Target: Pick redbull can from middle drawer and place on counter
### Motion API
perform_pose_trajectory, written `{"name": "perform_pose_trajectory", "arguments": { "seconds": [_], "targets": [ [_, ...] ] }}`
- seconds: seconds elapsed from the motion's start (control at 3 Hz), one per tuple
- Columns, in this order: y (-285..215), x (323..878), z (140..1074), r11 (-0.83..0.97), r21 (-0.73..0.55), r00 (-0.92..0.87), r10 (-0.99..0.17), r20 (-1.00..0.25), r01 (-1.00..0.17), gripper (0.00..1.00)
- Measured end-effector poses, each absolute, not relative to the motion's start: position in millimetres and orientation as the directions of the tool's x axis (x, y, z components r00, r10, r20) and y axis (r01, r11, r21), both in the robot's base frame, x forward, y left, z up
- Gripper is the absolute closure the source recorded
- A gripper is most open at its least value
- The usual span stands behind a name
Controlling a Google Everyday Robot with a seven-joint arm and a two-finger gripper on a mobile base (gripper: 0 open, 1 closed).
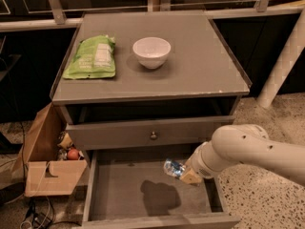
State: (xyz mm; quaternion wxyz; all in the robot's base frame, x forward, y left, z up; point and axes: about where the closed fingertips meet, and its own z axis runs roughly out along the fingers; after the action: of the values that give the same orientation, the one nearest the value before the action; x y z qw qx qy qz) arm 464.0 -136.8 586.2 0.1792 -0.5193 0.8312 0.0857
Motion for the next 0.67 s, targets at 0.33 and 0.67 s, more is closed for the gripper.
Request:
{"name": "perform_pose_trajectory", "arguments": {
  "seconds": [0.33, 0.67],
  "targets": [
    [-158.5, 457.1, 634.6, 0.488, -0.15, -0.401, -0.828, -0.393, -0.86, 1.0],
    [-159.6, 458.0, 644.2, 0.487, -0.169, -0.394, -0.831, -0.393, -0.857, 1.0]
  ]
}}
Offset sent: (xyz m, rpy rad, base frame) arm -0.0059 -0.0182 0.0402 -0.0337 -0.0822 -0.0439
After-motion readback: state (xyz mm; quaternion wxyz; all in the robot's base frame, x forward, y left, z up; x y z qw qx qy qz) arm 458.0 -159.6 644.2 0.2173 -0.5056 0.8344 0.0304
